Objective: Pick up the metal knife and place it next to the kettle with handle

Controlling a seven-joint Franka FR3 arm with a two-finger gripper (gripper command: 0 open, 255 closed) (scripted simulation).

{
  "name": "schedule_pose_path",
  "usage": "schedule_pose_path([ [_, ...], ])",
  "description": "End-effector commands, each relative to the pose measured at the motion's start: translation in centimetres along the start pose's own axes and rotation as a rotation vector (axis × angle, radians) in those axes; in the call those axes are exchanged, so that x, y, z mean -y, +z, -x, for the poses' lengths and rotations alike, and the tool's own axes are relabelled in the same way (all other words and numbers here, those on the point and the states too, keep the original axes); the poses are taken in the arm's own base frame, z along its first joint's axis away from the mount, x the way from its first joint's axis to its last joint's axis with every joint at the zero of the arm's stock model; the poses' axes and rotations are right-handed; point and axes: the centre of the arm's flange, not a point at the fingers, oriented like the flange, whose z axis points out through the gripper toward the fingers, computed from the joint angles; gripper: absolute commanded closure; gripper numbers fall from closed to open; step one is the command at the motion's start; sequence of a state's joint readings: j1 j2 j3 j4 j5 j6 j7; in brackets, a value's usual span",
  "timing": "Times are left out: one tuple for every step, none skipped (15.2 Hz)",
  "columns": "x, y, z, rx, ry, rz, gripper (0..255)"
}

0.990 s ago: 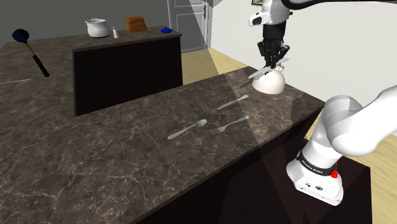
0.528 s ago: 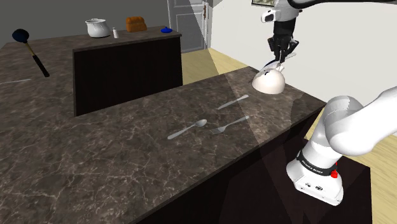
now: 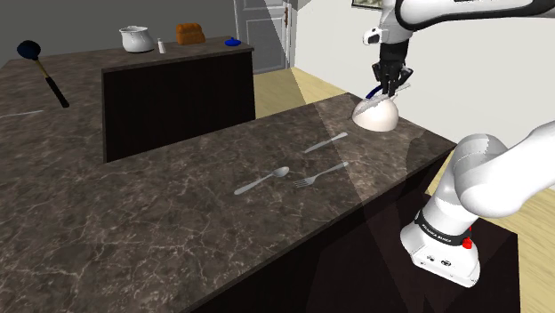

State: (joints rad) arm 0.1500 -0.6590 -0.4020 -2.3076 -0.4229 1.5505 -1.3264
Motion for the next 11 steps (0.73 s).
schedule_pose_path([
  [0.0,1.1,-0.1,0.000,0.000,0.000,255],
  [-0.1,1.7,-0.2,0.000,0.000,0.000,255],
  [-0.1,2.2,-0.3,0.000,0.000,0.000,255],
  [-0.2,2.7,-0.4,0.000,0.000,0.000,255],
  [-0.2,3.2,-0.5,0.000,0.000,0.000,255],
  [-0.3,3.7,-0.6,0.000,0.000,0.000,255],
  [-0.3,4.2,-0.7,0.000,0.000,0.000,255],
  [-0.4,4.8,-0.9,0.000,0.000,0.000,255],
  [-0.4,5.3,-1.0,0.000,0.000,0.000,255],
  [-0.4,5.8,-1.1,0.000,0.000,0.000,255],
  [-0.5,6.3,-1.2,0.000,0.000,0.000,255],
])
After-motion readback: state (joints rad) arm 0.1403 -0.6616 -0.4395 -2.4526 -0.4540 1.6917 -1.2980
